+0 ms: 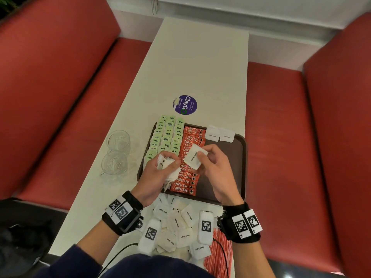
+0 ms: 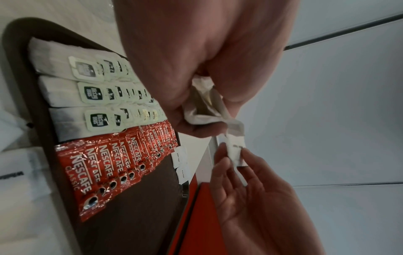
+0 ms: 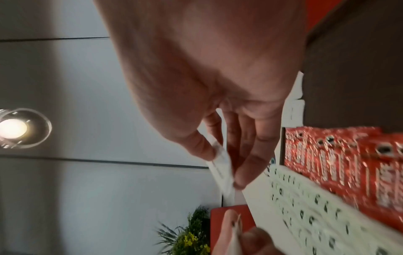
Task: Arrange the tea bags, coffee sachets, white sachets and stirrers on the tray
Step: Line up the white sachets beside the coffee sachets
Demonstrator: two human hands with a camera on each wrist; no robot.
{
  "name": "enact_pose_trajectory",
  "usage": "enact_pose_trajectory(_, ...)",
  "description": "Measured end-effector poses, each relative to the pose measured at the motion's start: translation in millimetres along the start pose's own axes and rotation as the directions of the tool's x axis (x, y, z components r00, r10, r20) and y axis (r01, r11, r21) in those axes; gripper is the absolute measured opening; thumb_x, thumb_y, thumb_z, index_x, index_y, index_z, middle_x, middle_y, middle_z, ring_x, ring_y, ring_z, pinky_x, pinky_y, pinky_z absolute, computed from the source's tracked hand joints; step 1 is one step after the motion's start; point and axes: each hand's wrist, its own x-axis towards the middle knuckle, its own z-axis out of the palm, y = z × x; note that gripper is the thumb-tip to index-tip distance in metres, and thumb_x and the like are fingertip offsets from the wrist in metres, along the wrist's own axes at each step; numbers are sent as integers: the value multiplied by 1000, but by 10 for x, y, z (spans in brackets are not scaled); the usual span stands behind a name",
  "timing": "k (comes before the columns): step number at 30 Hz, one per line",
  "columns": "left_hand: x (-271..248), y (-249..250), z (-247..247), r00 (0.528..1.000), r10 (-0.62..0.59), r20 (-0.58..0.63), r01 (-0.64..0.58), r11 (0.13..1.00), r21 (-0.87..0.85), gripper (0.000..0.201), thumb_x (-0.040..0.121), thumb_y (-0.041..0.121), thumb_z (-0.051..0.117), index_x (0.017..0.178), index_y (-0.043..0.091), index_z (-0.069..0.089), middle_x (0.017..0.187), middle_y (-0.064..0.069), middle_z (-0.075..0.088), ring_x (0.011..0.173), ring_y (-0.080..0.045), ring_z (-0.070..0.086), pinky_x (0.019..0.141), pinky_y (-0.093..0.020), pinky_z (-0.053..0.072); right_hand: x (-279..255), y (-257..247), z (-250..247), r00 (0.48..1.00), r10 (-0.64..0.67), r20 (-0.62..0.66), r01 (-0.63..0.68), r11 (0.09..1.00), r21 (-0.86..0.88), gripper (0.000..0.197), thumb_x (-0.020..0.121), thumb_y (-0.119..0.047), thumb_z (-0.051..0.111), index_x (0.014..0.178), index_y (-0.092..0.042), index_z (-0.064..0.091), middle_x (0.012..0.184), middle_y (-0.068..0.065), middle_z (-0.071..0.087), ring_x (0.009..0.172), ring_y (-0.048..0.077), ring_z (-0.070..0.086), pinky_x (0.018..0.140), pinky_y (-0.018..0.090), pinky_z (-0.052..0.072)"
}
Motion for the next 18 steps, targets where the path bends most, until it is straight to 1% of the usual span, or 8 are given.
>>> enact_pose_trajectory(2, 1, 23, -13, 1000, -5, 30, 4, 999, 37, 25, 105, 18, 69, 125, 4, 65, 107, -5, 78, 86, -13, 75, 63, -24, 58, -10, -59, -45, 997, -54, 53, 62, 984, -165, 6, 111, -21, 63, 116, -22, 67, 104, 5, 81, 94, 26, 79, 79, 45, 67)
enact_pose_trajectory(5, 31, 75, -36, 995, 22, 95, -40, 980, 195, 25, 104, 24, 71, 125, 11, 70, 96, -1, 78, 83, -11, 73, 66, -23, 56, 3, -137, -77, 972, -144, 187, 216, 860, -462, 11, 110, -25, 64, 115, -33, 69, 95, -2, 77, 77, 20, 77, 71, 48, 66)
enact_pose_trajectory(7, 54, 96, -21, 990, 30, 135, -68, 955, 289, 22, 102, 28, 74, 119, 14, 72, 99, -5, 78, 87, -16, 73, 72, -27, 57, 21, -164, -76, 959, -166, 230, 265, 814, -517, 14, 109, -27, 67, 117, -38, 69, 95, -5, 77, 76, 18, 76, 71, 45, 65)
enact_pose_trajectory(8, 62, 100, -3, 991, 37, 130, -73, 955, 288, 21, 102, 28, 74, 117, 13, 72, 98, -6, 78, 86, -17, 73, 71, -28, 57, 27, -176, -73, 960, -176, 217, 264, 822, -505, 17, 107, -30, 71, 120, -40, 69, 97, -5, 77, 78, 17, 76, 72, 41, 65)
enact_pose_trajectory(10, 78, 108, 54, 997, 54, 63, -66, 976, 206, 24, 102, 24, 74, 118, 7, 69, 96, -6, 78, 84, -17, 74, 65, -27, 58, 27, -175, -83, 978, -158, 134, 200, 888, -414, 30, 98, -37, 82, 124, -41, 67, 102, -4, 79, 88, 15, 78, 81, 35, 66)
enact_pose_trajectory(12, 100, 118, 102, 998, 66, -3, -65, 992, 107, 29, 102, 21, 74, 121, 1, 64, 103, -11, 80, 87, -20, 77, 66, -29, 60, 21, -146, -98, 994, -92, 56, 105, 951, -291, 39, 91, -35, 89, 124, -33, 68, 105, -2, 81, 96, 16, 79, 89, 39, 66)
enact_pose_trajectory(15, 126, 104, 140, 998, 59, -11, -58, 994, 88, 30, 102, 20, 74, 120, -1, 63, 106, -14, 80, 88, -23, 77, 65, -31, 60, 27, -27, -129, 998, -66, 3, 65, 978, -199, 31, 91, -25, 90, 116, -21, 72, 106, 2, 82, 99, 22, 80, 96, 49, 64)
enact_pose_trajectory(18, 156, 72, 156, 999, 52, -11, -50, 992, 118, 24, 102, 22, 74, 116, 4, 68, 112, -15, 79, 98, -31, 78, 76, -43, 64, 95, 84, -230, 997, -71, -44, 61, 978, -198, 24, 93, -22, 88, 112, -20, 74, 104, 2, 83, 100, 22, 79, 100, 49, 62)
